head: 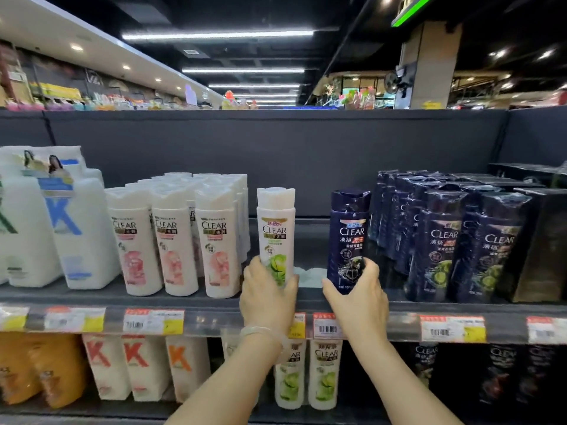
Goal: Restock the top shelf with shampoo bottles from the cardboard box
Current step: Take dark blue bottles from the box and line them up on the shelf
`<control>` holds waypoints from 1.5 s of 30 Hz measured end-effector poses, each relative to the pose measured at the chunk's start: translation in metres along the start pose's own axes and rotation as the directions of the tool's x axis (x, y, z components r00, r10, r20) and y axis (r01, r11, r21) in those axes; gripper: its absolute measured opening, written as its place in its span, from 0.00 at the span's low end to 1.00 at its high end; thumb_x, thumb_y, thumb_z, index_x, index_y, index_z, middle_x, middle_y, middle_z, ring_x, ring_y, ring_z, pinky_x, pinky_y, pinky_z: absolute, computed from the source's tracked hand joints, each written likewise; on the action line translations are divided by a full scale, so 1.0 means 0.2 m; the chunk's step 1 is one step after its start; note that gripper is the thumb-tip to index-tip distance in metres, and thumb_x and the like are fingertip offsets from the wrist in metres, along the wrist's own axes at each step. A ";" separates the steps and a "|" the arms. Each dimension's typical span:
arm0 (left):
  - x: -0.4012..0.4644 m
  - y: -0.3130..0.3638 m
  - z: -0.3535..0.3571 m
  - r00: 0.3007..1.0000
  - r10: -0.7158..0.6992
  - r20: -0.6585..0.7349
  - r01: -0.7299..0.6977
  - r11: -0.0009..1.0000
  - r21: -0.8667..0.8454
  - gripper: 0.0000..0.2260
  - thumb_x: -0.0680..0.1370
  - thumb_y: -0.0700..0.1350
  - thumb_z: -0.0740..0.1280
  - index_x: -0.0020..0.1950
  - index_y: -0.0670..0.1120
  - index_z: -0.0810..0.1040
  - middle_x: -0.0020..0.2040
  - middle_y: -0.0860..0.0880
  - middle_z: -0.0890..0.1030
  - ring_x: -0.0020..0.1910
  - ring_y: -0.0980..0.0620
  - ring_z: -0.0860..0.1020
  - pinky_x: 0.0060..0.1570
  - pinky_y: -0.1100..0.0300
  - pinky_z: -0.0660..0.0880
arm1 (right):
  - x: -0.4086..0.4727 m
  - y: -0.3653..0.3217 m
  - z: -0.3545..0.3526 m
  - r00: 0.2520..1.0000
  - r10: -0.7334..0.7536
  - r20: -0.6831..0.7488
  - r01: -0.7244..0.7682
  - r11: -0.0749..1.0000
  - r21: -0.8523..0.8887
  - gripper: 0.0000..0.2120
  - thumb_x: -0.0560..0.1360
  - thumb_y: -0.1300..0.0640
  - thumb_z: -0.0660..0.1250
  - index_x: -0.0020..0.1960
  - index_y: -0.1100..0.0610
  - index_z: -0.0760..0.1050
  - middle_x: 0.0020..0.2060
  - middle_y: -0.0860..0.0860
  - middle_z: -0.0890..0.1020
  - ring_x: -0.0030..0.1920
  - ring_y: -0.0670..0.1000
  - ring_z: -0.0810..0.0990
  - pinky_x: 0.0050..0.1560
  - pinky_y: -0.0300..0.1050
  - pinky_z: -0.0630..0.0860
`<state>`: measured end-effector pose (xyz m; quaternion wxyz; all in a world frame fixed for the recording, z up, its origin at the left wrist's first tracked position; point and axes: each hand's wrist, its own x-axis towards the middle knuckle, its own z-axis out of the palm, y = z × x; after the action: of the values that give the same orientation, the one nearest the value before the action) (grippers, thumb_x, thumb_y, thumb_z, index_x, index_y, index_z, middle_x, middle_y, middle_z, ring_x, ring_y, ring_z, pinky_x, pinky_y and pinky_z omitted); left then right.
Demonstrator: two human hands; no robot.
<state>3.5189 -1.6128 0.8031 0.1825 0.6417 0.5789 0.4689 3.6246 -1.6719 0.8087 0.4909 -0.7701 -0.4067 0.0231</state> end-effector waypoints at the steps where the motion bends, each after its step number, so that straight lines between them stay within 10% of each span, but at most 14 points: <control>1: 0.00 0.00 0.00 1.000 0.006 0.006 -0.006 1.000 -0.004 0.23 0.71 0.53 0.70 0.60 0.46 0.67 0.57 0.48 0.74 0.58 0.49 0.74 0.54 0.56 0.71 | 0.00 0.00 0.01 1.000 0.005 -0.015 -0.005 1.000 -0.002 0.32 0.69 0.49 0.71 0.67 0.57 0.61 0.58 0.53 0.78 0.57 0.55 0.76 0.62 0.53 0.70; 8: -0.01 -0.02 0.01 0.999 0.036 0.017 -0.035 0.999 -0.037 0.29 0.70 0.53 0.71 0.65 0.46 0.64 0.62 0.48 0.72 0.62 0.50 0.72 0.61 0.56 0.70 | -0.01 0.02 0.04 0.996 -0.024 -0.083 0.029 0.998 0.063 0.39 0.68 0.51 0.73 0.72 0.58 0.56 0.67 0.55 0.69 0.67 0.56 0.69 0.69 0.55 0.64; 12: -0.13 -0.10 -0.08 0.977 0.197 -0.088 -0.212 0.948 -0.236 0.30 0.72 0.53 0.69 0.70 0.49 0.61 0.68 0.48 0.68 0.68 0.53 0.65 0.69 0.58 0.65 | -0.16 -0.03 0.04 0.865 -0.402 -0.302 0.475 0.849 0.232 0.26 0.72 0.54 0.70 0.66 0.58 0.65 0.61 0.50 0.70 0.64 0.43 0.68 0.67 0.36 0.65; 16: -0.07 -0.32 -0.26 0.925 0.124 -0.359 -0.222 0.943 -0.247 0.25 0.70 0.48 0.67 0.65 0.48 0.65 0.63 0.44 0.71 0.64 0.48 0.69 0.65 0.51 0.67 | -0.29 -0.25 0.16 0.806 -0.581 0.115 0.522 0.788 0.326 0.19 0.73 0.49 0.63 0.61 0.38 0.62 0.57 0.30 0.65 0.61 0.29 0.64 0.64 0.24 0.61; 23: 0.24 -0.53 -0.62 0.946 -0.131 -0.297 0.072 0.976 -0.204 0.41 0.69 0.49 0.74 0.74 0.44 0.54 0.72 0.44 0.60 0.73 0.46 0.58 0.71 0.51 0.59 | -0.31 -0.46 0.42 0.851 -0.350 0.391 0.258 0.928 0.269 0.42 0.76 0.49 0.64 0.75 0.50 0.36 0.75 0.44 0.46 0.75 0.44 0.47 0.72 0.38 0.46; 45: 0.48 -0.68 -0.73 1.000 -0.022 0.004 0.022 0.989 -0.147 0.20 0.68 0.44 0.74 0.55 0.51 0.68 0.54 0.50 0.74 0.53 0.51 0.76 0.56 0.52 0.76 | -0.29 -0.53 0.64 0.973 -0.190 0.131 0.196 0.980 -0.033 0.35 0.70 0.51 0.71 0.69 0.59 0.57 0.63 0.55 0.69 0.64 0.54 0.70 0.59 0.45 0.71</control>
<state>3.3117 -1.5347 0.8070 0.2350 0.6207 0.5496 0.5074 3.4665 -1.5954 0.8035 0.4462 -0.7351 -0.5102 0.0149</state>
